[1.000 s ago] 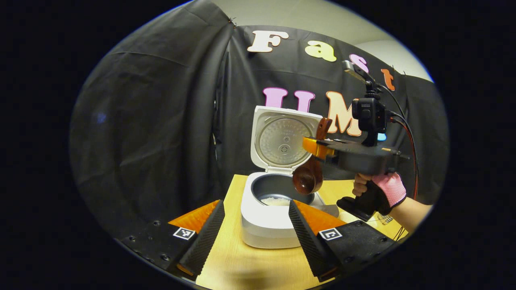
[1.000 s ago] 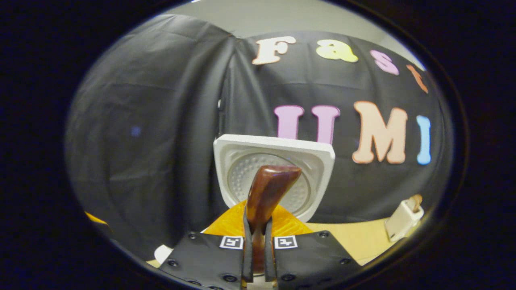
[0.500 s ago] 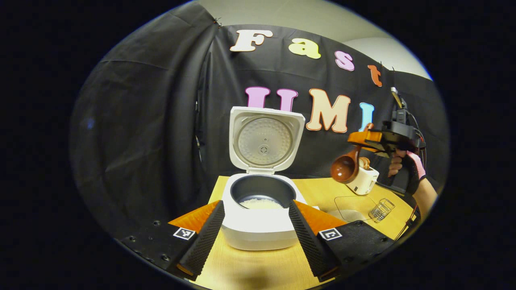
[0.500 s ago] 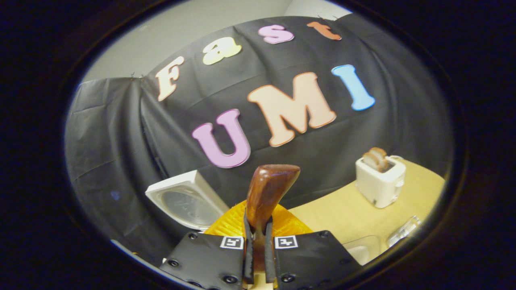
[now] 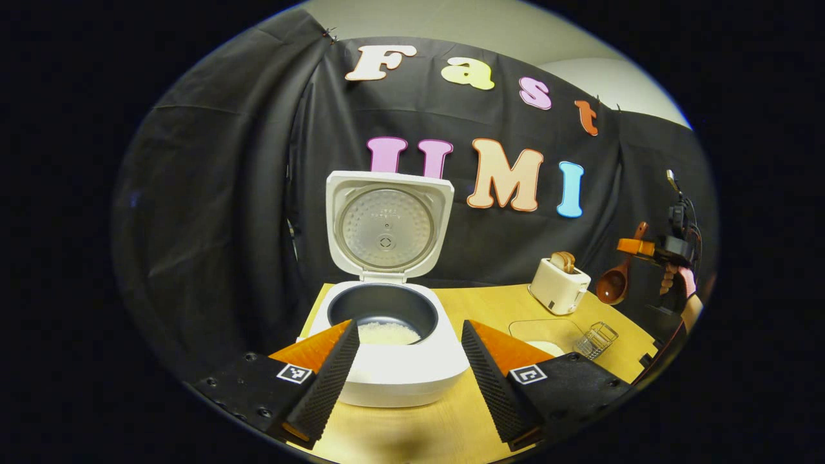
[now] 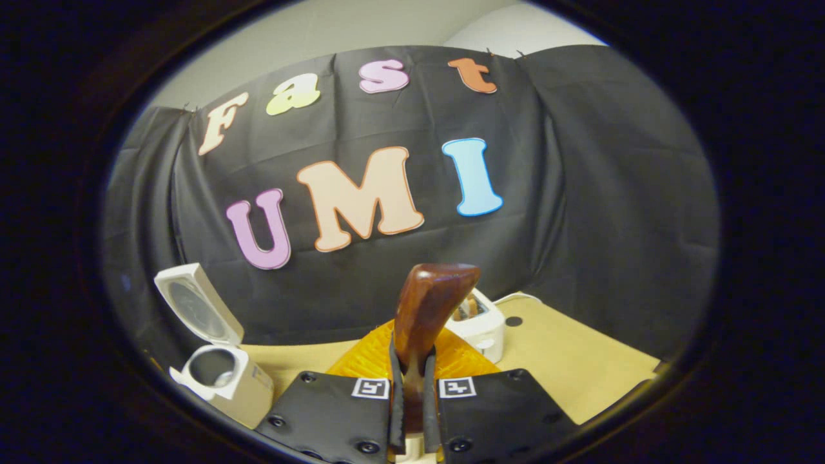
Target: Close the left gripper, press the button to open the rice cooker; take a wooden spoon from the chopstick holder with the right hand, scoop a spoonful of rice and pour it into the rice cooker, then put the wooden spoon back into the chopstick holder.
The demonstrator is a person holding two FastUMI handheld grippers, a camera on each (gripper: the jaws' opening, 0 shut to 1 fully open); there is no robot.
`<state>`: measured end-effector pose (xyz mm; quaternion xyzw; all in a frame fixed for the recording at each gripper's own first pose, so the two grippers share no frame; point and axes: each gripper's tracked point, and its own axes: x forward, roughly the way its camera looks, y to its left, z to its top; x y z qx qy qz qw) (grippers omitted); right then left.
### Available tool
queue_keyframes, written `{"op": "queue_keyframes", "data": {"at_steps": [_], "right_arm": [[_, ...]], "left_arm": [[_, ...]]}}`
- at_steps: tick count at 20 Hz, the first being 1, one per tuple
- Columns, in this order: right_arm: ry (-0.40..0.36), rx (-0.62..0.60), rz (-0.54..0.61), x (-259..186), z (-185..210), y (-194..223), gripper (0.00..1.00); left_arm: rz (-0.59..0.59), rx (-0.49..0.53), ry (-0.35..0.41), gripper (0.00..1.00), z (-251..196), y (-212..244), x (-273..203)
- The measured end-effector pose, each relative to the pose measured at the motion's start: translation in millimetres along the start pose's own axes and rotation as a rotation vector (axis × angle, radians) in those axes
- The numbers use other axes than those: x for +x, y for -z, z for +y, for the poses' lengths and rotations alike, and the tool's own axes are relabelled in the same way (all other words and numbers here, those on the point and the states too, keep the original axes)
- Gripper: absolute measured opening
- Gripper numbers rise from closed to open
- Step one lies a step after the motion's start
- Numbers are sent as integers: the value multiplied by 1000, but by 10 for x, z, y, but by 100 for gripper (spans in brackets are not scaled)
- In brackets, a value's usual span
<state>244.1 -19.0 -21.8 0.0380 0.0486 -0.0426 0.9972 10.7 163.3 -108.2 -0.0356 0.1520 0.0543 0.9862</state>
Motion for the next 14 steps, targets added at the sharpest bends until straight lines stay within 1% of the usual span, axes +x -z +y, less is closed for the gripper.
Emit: {"op": "queue_keyframes", "data": {"at_steps": [1, 3, 4, 5, 7, 8, 10, 12, 14], "right_arm": [[-1, -24, 9, 5, -124, 62, 14], [7, -70, 23, 43, -314, 175, 14], [11, -95, 21, 62, -392, 231, 16], [17, -117, 21, 90, -462, 304, 14], [22, -145, 41, 146, -567, 526, 14], [20, -147, 62, 171, -600, 659, 12], [14, -130, 103, 194, -658, 900, 12], [11, -127, 124, 254, -714, 1066, 14], [14, -140, 150, 305, -760, 1229, 12]], "left_arm": [[-2, 4, 0, 95, -60, -10, 16], [-2, 14, -4, 95, -157, -22, 29], [-1, 19, -9, 95, -200, -28, 44], [-2, 22, -14, 95, -238, -32, 47], [-2, 22, -18, 95, -307, -45, 60], [0, 22, -21, 95, -335, -33, 57], [5, 28, -32, 95, -361, -33, 70], [12, 33, -42, 94, -352, -29, 76], [17, 39, -44, 95, -367, -29, 92]]}}
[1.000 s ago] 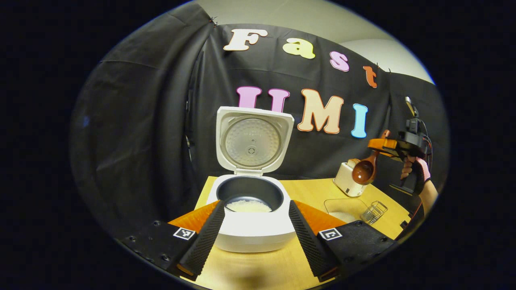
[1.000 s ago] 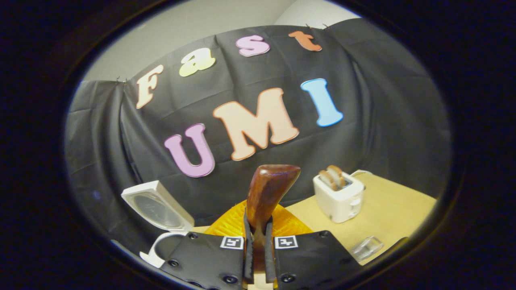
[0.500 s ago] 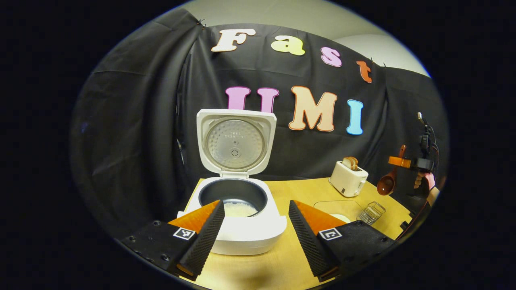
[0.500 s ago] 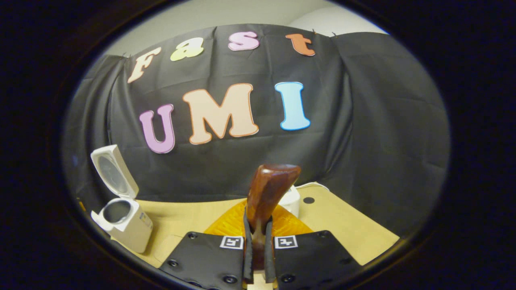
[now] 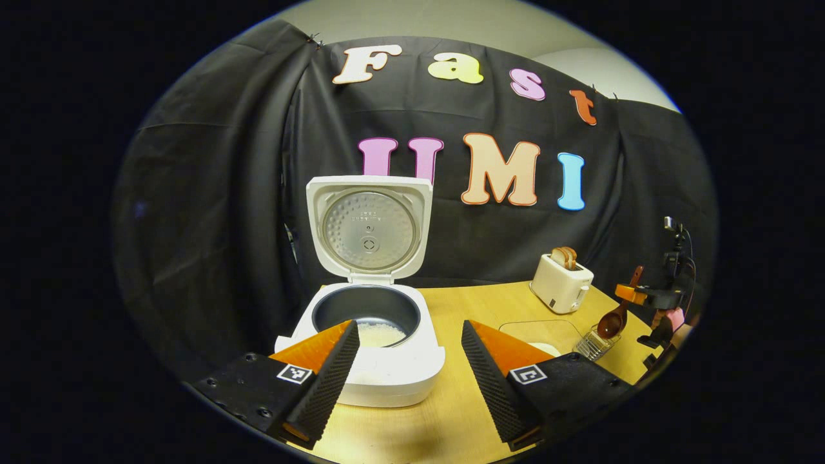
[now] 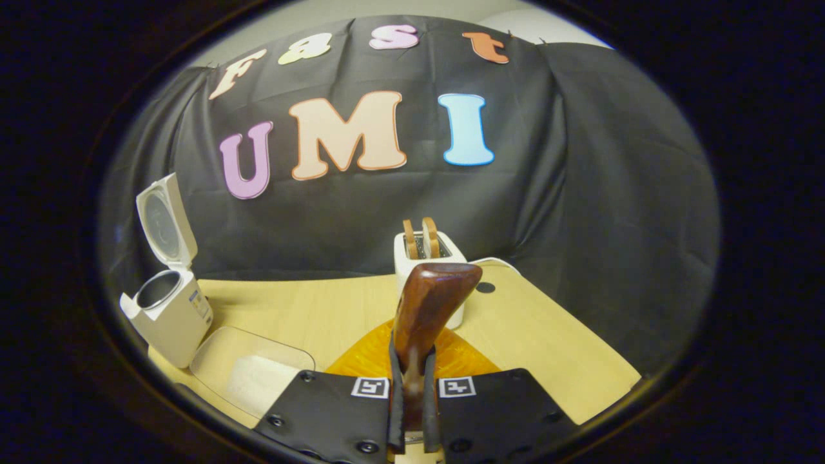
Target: Close the left gripper, press the button to open the rice cooker; take a wooden spoon from the chopstick holder with the right hand, scoop a spoonful of rice and pour it into the rice cooker, then put the wooden spoon back into the chopstick holder.
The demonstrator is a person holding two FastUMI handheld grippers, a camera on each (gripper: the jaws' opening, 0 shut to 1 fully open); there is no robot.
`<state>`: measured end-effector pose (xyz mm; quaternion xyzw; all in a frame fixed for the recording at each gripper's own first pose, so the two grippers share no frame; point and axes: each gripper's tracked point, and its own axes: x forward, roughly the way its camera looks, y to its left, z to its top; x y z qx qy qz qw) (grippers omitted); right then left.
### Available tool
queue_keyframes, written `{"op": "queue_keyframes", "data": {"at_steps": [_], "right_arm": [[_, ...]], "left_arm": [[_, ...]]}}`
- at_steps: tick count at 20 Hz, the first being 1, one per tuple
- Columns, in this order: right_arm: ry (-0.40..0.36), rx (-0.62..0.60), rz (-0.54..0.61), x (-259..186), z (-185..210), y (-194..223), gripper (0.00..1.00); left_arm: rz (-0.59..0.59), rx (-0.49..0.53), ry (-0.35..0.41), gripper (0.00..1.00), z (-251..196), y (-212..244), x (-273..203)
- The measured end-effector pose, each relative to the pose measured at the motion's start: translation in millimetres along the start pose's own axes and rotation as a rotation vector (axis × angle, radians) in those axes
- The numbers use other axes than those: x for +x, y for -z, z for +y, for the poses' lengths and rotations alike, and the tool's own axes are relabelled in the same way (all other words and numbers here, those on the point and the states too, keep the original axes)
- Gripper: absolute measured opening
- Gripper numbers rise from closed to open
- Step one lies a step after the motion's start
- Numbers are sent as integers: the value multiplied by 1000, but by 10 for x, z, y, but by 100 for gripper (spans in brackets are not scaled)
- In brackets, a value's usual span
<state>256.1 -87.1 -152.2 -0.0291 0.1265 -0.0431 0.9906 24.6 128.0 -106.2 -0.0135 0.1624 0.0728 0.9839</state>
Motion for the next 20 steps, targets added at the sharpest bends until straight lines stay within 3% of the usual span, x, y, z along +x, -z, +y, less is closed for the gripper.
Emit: {"op": "queue_keyframes", "data": {"at_steps": [9, 10, 12, 15, 20], "right_arm": [[-50, 101, 103, -86, 47, 426, 20], [-69, 123, 104, -106, 75, 409, 29], [-64, 149, 101, -175, 13, 388, 34], [-62, 188, 93, -272, -75, 279, 49], [9, 172, 42, -548, -375, 43, 75]], "left_arm": [[3, 1, 31, 94, -88, 5, 125], [3, 0, 35, 94, -91, -3, 125], [2, -3, 45, 95, -113, 2, 118], [-6, -6, 53, 95, -108, -26, 114], [-37, -46, 75, 95, -113, -152, 107]]}}
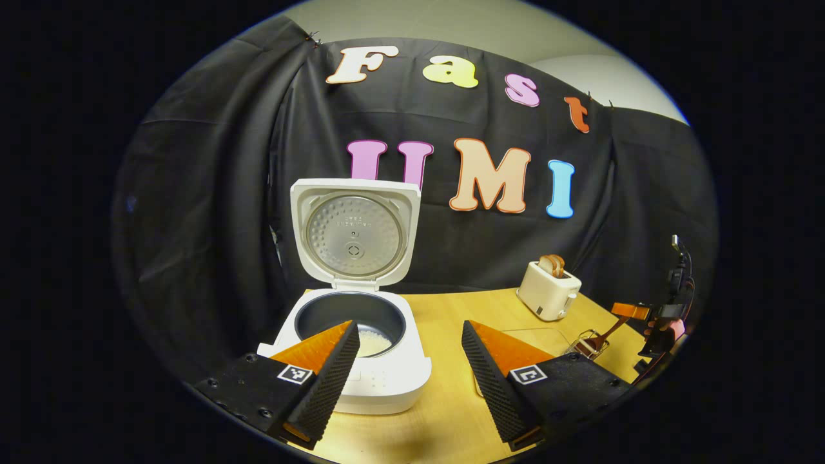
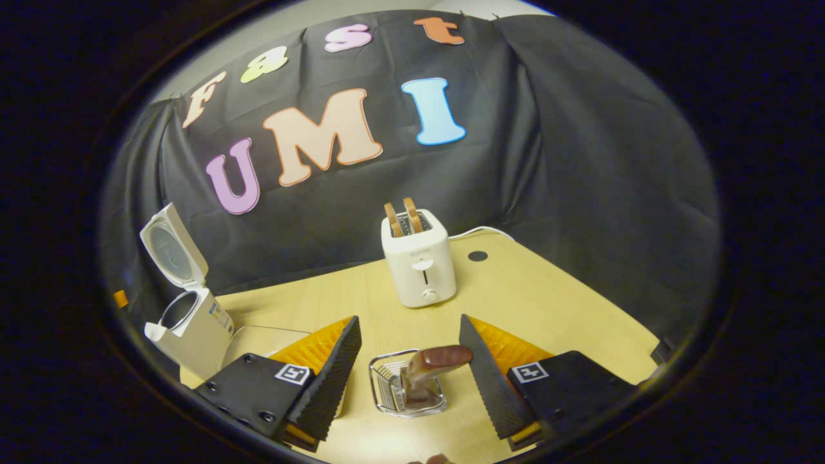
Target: Close the left gripper, press the button to open the rice cooker; take a wooden spoon from the chopstick holder with the right hand, scoop a spoonful of rice and pour it into the rice cooker, then put the wooden spoon back into the chopstick holder.
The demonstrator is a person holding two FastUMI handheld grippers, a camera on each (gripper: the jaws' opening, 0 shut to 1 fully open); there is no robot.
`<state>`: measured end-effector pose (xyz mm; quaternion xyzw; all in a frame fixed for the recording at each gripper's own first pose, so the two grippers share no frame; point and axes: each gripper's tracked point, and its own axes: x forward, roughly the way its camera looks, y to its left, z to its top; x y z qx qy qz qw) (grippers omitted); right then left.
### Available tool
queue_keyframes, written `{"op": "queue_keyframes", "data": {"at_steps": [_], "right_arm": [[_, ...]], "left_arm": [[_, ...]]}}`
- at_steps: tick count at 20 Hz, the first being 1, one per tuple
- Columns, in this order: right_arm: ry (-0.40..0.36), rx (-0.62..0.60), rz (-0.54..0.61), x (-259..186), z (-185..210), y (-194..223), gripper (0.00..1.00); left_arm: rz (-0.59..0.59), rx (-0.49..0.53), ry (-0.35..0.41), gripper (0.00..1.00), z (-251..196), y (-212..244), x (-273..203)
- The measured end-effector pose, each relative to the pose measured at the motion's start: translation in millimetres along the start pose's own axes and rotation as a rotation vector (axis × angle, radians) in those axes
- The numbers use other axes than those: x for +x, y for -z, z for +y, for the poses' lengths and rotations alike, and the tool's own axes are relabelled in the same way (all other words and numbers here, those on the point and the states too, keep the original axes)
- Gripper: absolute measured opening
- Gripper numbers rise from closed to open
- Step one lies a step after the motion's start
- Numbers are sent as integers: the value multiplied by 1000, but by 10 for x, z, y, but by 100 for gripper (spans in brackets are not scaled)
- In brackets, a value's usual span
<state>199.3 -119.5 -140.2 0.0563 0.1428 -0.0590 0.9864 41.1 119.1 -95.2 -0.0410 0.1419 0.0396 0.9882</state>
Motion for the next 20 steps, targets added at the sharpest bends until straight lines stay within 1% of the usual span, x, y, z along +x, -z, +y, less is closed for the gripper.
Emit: {"op": "queue_keyframes", "data": {"at_steps": [4, 6, 7, 11, 15, 17, 19, 20], "right_arm": [[26, 3, -65, -319, -72, -313, 96], [25, 7, -98, -511, -30, -463, 98], [21, 8, -112, -606, 2, -524, 99], [4, 6, -148, -971, 185, -650, 98], [-17, 9, -172, -1303, 440, -662, 97], [-24, 15, -180, -1451, 626, -651, 97], [-34, 23, -175, -1553, 752, -588, 97], [-41, 22, -169, -1592, 817, -542, 97]], "left_arm": [[-35, -19, -1, 95, 60, -216, 77], [-53, -16, 4, 95, 81, -364, 174], [-61, -12, 7, 95, 88, -432, 217], [-111, 12, 18, 94, 177, -846, 459], [-163, -3, 20, 94, 332, -1361, 766], [-181, 5, 9, 94, 444, -1562, 921], [-171, 2, 6, 92, 552, -1719, 1106], [-174, -7, 5, 93, 616, -1814, 1195]]}}
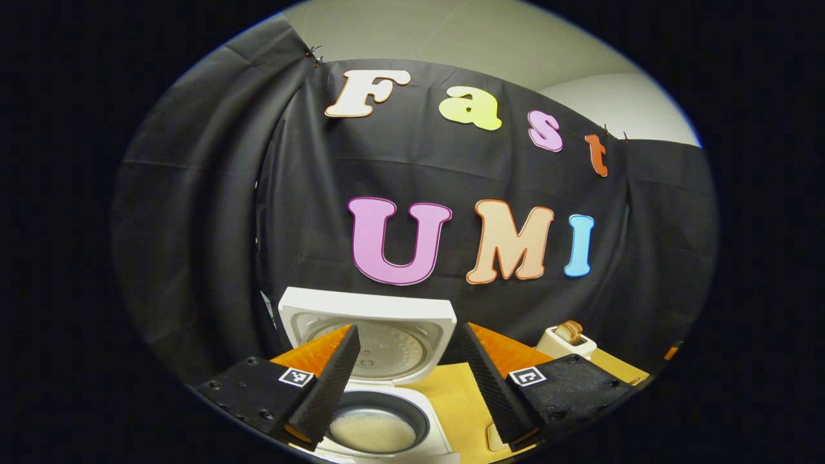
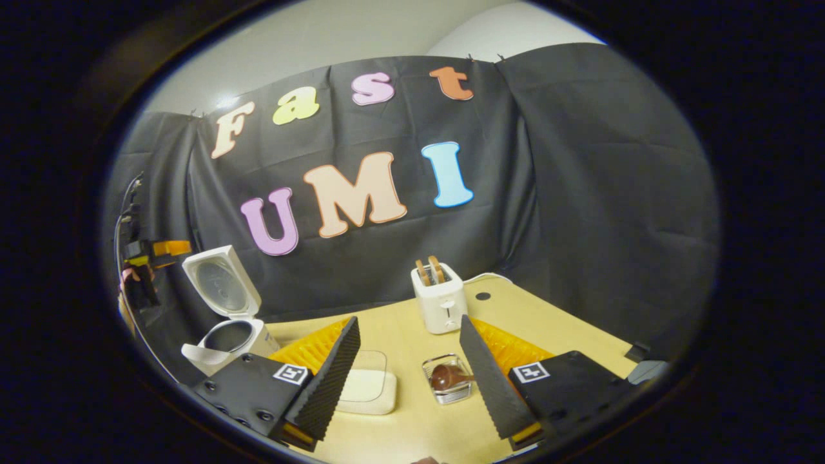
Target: Close the left gripper, press the button to open the rice cooker; take a wooden spoon from the chopstick holder with the right hand, scoop a spoonful of rice and pour it into the rice cooker, then put the wooden spoon back into the chopstick holder.
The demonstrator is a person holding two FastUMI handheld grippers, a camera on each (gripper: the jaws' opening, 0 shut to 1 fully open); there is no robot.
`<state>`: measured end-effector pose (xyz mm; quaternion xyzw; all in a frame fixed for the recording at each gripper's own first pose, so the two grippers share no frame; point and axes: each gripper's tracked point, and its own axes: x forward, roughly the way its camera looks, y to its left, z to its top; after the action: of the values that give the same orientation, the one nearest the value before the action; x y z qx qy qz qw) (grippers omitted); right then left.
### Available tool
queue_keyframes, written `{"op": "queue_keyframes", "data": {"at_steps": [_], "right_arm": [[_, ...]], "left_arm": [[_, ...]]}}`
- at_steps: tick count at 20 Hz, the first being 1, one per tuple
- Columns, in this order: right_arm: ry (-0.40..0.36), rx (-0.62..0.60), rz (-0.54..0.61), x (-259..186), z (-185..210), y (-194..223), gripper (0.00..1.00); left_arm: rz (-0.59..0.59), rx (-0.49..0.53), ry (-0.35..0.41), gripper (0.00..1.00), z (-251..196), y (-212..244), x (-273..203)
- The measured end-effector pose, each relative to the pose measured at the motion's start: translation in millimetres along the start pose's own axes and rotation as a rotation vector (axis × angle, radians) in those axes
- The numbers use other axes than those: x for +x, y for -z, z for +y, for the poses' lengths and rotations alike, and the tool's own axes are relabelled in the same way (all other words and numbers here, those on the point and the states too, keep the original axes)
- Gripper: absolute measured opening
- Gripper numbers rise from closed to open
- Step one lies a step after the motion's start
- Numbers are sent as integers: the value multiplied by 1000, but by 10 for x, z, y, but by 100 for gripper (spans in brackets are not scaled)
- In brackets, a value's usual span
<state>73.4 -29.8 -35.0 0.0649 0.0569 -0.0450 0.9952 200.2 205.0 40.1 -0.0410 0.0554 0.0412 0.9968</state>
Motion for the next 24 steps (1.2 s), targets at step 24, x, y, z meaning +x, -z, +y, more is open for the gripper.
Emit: {"op": "queue_keyframes", "data": {"at_steps": [24], "right_arm": [[46, -13, 106, -258, 210, 514, 99]], "left_arm": [[158, 106, -128, 94, 687, 189, 1268]]}}
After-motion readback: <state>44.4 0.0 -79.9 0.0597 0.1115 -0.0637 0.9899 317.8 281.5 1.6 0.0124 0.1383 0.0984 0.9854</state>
